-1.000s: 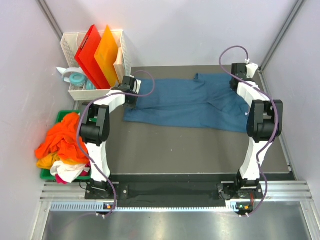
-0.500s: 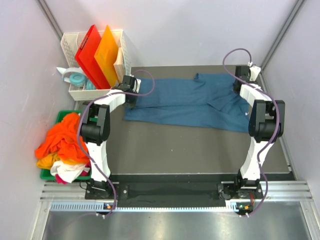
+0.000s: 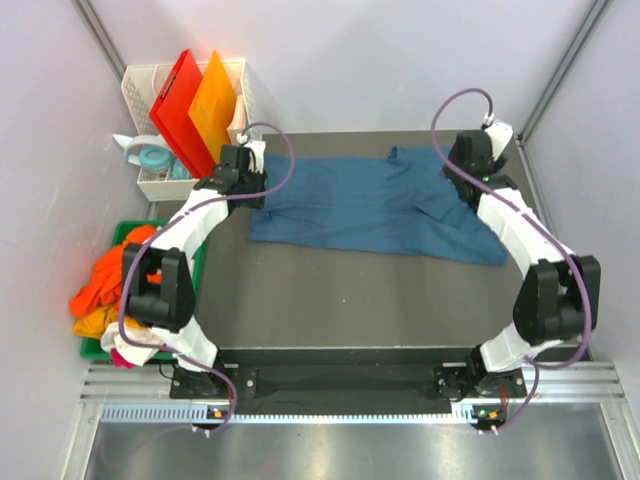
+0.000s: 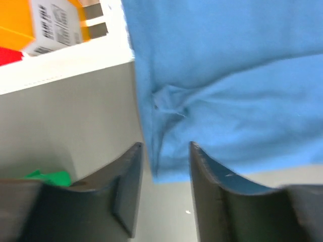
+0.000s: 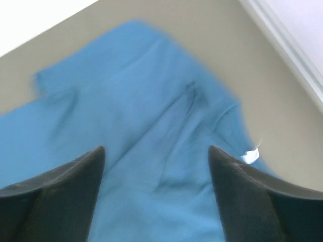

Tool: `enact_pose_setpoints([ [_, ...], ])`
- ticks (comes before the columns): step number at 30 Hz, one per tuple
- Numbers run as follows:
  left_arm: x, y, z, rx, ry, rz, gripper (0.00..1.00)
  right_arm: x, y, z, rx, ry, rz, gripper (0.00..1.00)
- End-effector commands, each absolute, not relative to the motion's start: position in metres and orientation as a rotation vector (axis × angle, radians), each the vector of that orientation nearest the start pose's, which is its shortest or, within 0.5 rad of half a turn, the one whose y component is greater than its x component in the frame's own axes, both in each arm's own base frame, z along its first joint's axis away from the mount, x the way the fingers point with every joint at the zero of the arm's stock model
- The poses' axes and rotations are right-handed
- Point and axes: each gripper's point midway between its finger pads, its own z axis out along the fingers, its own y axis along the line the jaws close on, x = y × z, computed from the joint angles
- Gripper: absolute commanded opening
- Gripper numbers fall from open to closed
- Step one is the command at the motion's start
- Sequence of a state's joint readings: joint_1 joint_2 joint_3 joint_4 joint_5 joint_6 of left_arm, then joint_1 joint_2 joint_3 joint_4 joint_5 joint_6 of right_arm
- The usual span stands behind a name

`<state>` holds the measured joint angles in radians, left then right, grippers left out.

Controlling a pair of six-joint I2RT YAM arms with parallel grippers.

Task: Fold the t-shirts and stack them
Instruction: Fold the flattened tshirt in 1/3 of the way

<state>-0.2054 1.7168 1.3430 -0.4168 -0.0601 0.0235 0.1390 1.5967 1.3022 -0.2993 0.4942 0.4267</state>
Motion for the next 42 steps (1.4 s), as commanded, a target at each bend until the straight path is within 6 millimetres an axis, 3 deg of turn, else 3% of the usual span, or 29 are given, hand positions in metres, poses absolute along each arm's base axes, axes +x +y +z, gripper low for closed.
enact_pose_setpoints([
  [1,0.41,-0.104,0.108,0.302,2.425,-0.177,0.3,0.403,0.041,0.15,0.586,2.167,-0.109,0.41],
  [2,0.405,-0.107,0.098,0.317,2.452,-0.182,0.25,0.396,0.046,0.141,0.584,2.187,-0.085,0.1],
  [3,0.397,-0.109,0.089,0.327,2.477,-0.19,0.22,0.383,0.047,0.126,0.607,2.215,-0.079,0.02],
  [4,0.397,-0.109,0.087,0.33,2.473,-0.193,0.2,0.378,0.048,0.119,0.617,2.232,-0.074,0.0],
  [7,0.394,-0.106,0.079,0.324,2.477,-0.166,0.19,0.365,0.046,0.101,0.628,2.275,-0.09,0.0],
  [13,0.396,-0.103,0.052,0.326,2.561,-0.126,0.18,0.369,0.04,0.077,0.629,2.321,-0.167,0.0],
  [17,0.403,-0.105,0.045,0.29,2.581,-0.12,0.19,0.372,0.037,0.062,0.637,2.348,-0.21,0.0],
  [23,0.396,-0.095,0.024,0.309,2.675,-0.049,0.18,0.361,0.039,0.029,0.651,2.462,-0.263,0.01],
  [30,0.371,-0.083,0.016,0.44,2.764,-0.001,0.13,0.341,0.039,0.024,0.68,2.534,-0.263,0.03],
  [34,0.345,-0.078,0.017,0.498,2.813,-0.003,0.12,0.326,0.042,0.023,0.688,2.581,-0.22,0.04],
  [42,0.305,-0.067,0.022,0.592,2.88,0.0,0.11,0.28,0.04,0.02,0.697,2.664,-0.202,0.06],
])
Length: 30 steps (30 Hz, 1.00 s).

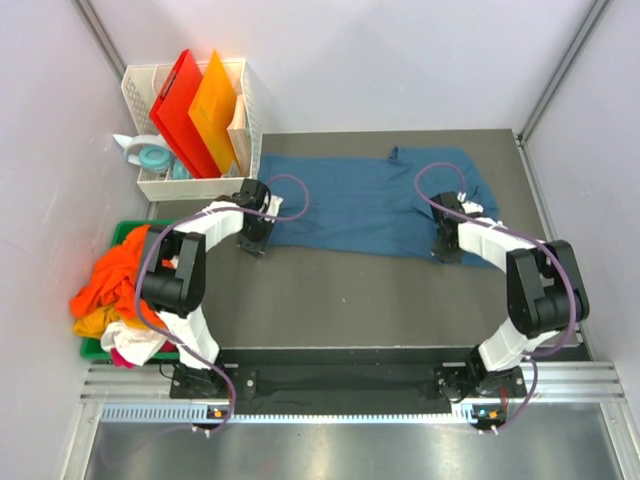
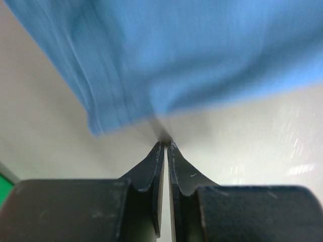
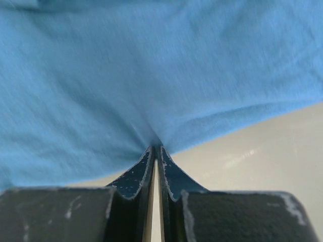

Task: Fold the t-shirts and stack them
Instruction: Fold the flattened tshirt in 1/3 of the way

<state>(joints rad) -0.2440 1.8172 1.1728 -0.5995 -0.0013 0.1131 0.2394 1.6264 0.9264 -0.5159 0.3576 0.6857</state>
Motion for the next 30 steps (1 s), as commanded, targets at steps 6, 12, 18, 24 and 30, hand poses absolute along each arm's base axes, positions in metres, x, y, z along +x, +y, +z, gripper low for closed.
enact_pose_setpoints([
  [6,0.281,-0.059,0.036,0.659,2.896,0.003,0.11,0.247,0.034,0.014,0.734,2.712,-0.204,0.07],
  [12,0.284,-0.052,0.074,0.591,2.783,0.005,0.11,0.225,0.023,0.014,0.759,2.706,-0.189,0.08],
  [18,0.344,-0.045,0.129,0.331,2.438,-0.058,0.33,0.275,0.04,0.086,0.644,2.42,0.076,0.31],
  [24,0.373,-0.069,0.106,0.307,2.514,-0.201,0.55,0.304,0.043,0.132,0.558,2.35,0.074,0.55],
  [30,0.388,-0.072,0.071,0.262,2.575,-0.204,0.52,0.316,0.037,0.137,0.529,2.333,0.013,0.55],
])
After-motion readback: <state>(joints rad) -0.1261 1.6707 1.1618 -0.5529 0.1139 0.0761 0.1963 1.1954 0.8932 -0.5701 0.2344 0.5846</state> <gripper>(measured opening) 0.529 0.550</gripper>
